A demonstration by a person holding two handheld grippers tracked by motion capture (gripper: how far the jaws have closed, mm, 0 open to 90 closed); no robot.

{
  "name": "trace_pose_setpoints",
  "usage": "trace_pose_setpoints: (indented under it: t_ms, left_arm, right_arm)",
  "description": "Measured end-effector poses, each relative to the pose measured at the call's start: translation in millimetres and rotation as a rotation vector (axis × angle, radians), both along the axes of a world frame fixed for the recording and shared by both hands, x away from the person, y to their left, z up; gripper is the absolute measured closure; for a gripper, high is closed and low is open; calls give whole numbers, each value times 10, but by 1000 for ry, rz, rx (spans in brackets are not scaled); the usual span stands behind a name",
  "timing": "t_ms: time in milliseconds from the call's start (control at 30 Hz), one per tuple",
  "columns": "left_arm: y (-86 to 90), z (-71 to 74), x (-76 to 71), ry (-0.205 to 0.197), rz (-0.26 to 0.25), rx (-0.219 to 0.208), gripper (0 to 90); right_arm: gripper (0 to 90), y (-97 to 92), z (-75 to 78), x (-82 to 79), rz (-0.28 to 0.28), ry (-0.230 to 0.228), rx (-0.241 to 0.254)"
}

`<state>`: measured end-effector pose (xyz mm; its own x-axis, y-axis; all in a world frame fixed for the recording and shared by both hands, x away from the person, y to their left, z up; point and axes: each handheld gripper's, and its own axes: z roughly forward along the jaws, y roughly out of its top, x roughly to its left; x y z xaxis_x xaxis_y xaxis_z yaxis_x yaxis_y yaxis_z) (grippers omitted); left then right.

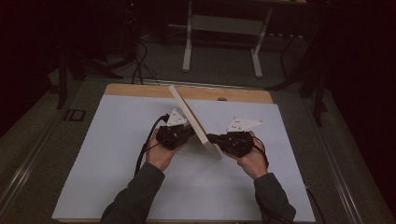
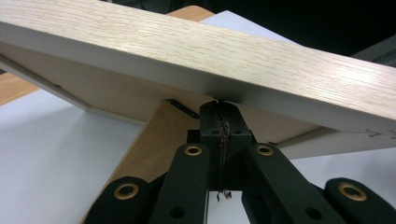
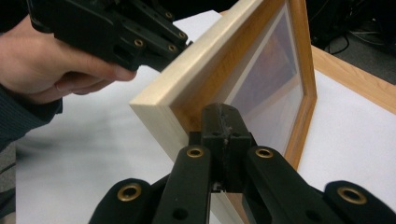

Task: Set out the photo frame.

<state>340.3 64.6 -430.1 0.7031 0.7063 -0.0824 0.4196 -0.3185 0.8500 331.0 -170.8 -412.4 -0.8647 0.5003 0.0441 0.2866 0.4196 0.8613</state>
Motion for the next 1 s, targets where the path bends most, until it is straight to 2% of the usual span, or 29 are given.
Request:
trace_pose_setpoints:
  t_ms: [367,633,1000]
  left_arm:
    - [22,-15,57,11,6,10,900]
    - [18,-2,73,4,-10,24,900]
    - [57,-6,107,9,-40,18,900]
  right_arm:
    - [900,46,1,-34,24,-7,-13]
    - [900,102,7,-56,48,-14,-19]
    - [900,172,13,-75,67,-19,-30]
